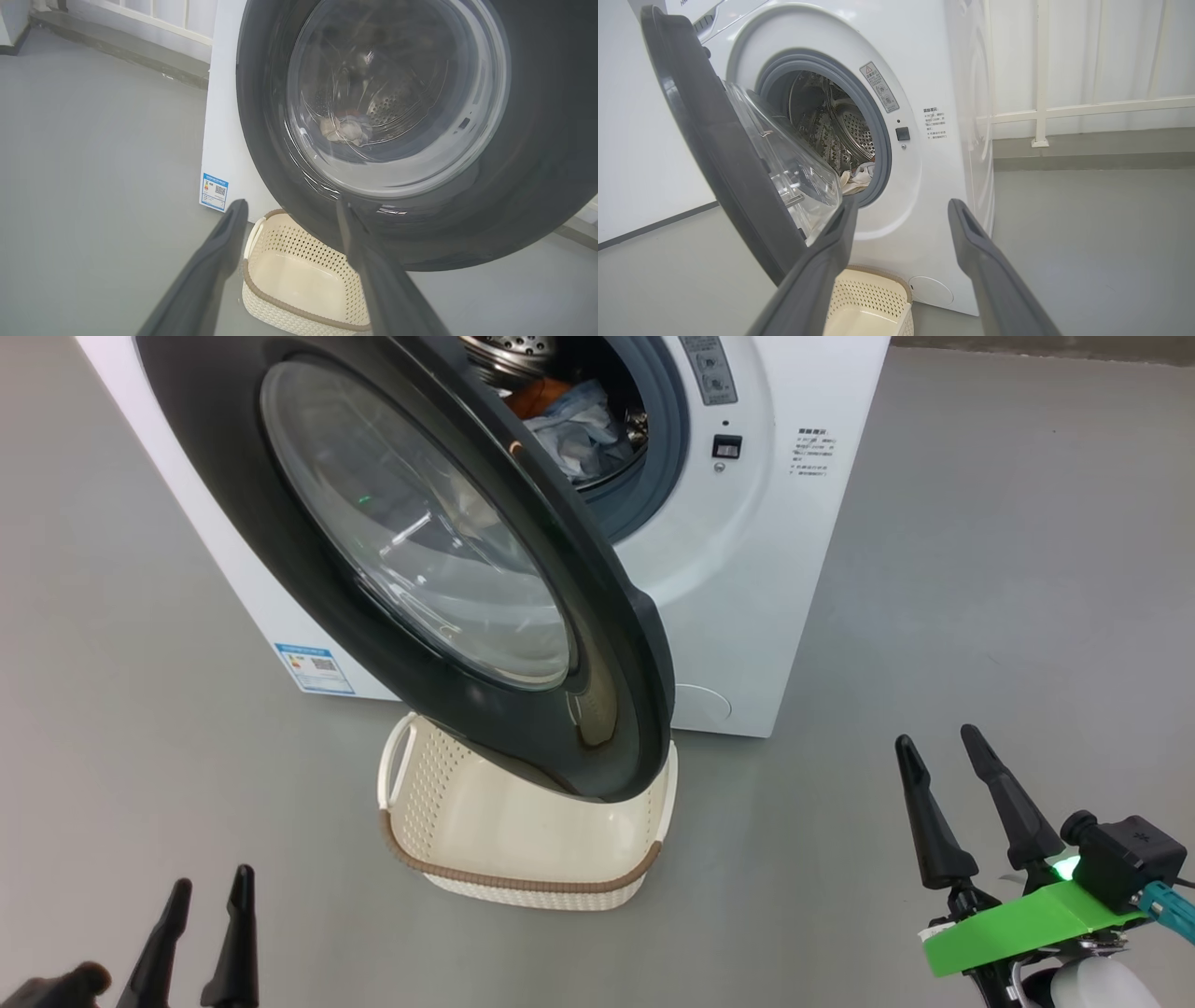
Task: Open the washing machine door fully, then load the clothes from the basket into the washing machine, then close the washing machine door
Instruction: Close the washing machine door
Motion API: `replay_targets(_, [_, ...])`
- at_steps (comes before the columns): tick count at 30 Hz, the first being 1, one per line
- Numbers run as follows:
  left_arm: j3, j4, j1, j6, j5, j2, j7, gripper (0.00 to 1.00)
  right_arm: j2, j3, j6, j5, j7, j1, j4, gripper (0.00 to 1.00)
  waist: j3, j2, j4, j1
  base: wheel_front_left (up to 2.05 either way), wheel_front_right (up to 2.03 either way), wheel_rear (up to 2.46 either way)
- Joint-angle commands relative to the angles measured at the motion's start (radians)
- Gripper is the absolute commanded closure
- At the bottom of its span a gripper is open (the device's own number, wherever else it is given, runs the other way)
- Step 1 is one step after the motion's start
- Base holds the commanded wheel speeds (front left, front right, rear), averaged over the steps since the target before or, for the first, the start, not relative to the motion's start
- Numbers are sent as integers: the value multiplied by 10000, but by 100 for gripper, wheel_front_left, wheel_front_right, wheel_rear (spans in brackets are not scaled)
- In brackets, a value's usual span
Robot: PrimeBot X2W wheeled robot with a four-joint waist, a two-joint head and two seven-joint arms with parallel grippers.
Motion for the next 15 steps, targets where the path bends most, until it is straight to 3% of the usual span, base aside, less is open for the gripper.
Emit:
replay_targets(1, [511,-218,-61,-21,348,169,-90,0,-135,166,56,65,-82,-288,-197,0,6,0,14,1,0,0,0])
replay_targets(10, [1535,-420,227,-21,3046,-681,-91,0,-131,169,56,62,-82,-374,-190,0,60,0,65,1,0,0,0])
replay_targets(15, [1731,-413,308,-21,3723,-1022,-91,0,-157,176,56,65,-82,-426,-166,0,111,0,60,1,0,0,0])
